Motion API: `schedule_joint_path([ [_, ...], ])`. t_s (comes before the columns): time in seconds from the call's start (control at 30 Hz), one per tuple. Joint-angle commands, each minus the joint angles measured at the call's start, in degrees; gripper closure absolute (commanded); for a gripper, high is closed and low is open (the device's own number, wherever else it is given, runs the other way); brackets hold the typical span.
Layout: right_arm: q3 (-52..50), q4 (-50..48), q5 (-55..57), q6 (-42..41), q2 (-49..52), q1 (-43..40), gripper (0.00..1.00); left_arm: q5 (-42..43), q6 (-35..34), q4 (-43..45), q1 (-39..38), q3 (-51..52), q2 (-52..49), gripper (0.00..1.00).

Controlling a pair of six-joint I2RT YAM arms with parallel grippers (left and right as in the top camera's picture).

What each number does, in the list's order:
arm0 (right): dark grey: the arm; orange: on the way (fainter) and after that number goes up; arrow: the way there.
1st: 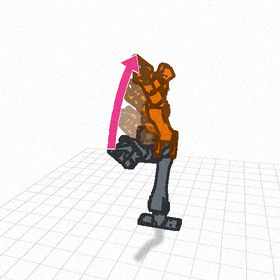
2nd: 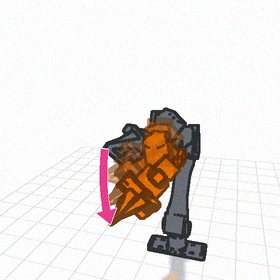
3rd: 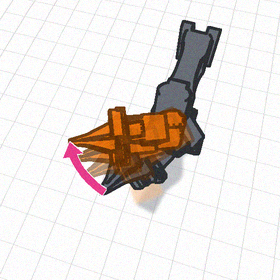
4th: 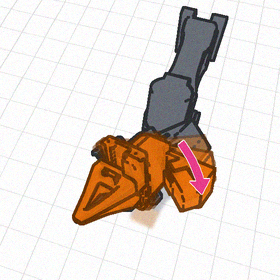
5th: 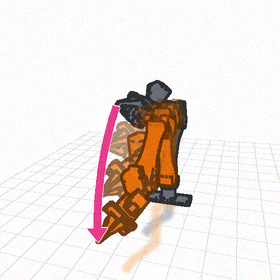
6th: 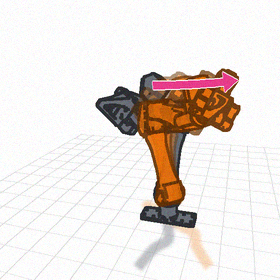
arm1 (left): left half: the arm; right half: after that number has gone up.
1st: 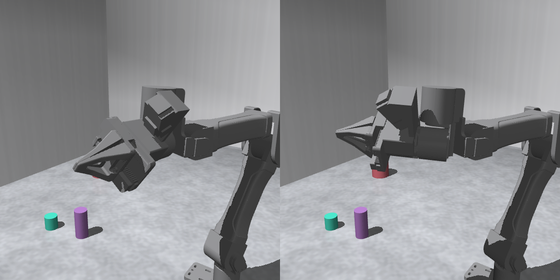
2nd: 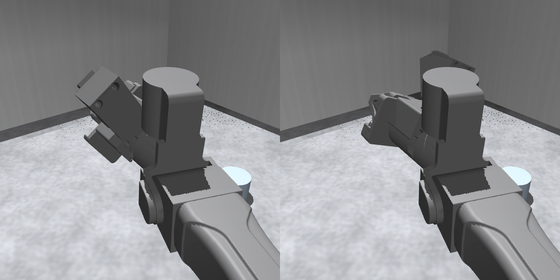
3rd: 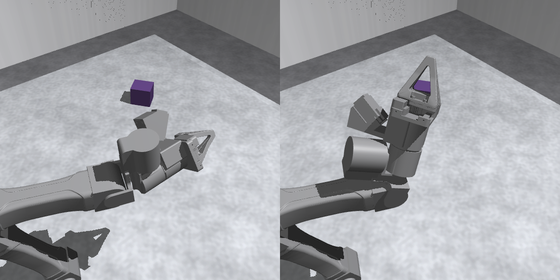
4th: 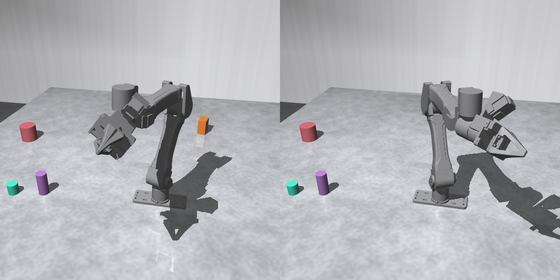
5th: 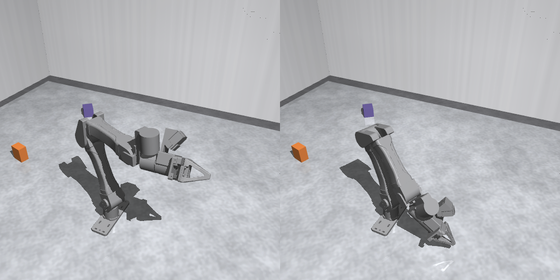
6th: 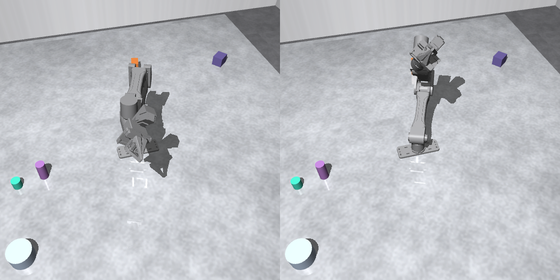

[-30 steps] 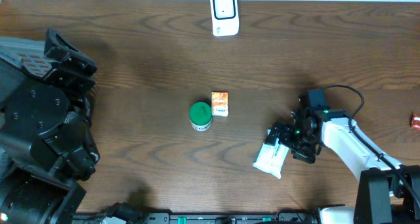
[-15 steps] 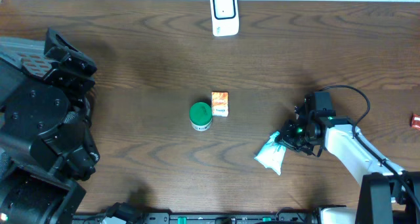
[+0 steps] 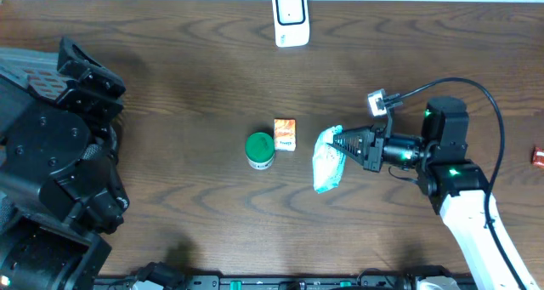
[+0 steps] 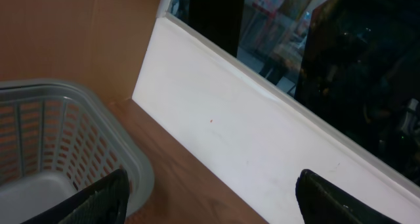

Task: Scan the item barcode
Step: 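Grasp the light-blue wet-wipe pack with the right gripper, then lift the wipe pack and carry it left toward the snack box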

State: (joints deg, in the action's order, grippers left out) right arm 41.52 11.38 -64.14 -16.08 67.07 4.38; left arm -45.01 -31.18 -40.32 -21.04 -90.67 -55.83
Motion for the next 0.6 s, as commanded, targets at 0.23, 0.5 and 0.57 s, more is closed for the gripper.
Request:
schedule_joint_path([
  [0.23, -0.2, -6.5, 84.1, -6.5, 3.7, 8.0, 0.99, -0.9, 0.9, 0.0, 0.2, -0.2, 0.1, 0.18],
  [0.5, -0.2, -22.6, 109.4, 5.6, 12.2, 14.5, 0.99, -0.9, 0.9, 0.0, 0.2, -0.2, 0.1, 0.18],
  [0.57, -0.2, -26.9, 116.8, 9.9, 16.3, 16.3, 0.99, -0.9, 0.9, 0.0, 0.2, -0.2, 0.1, 0.19],
])
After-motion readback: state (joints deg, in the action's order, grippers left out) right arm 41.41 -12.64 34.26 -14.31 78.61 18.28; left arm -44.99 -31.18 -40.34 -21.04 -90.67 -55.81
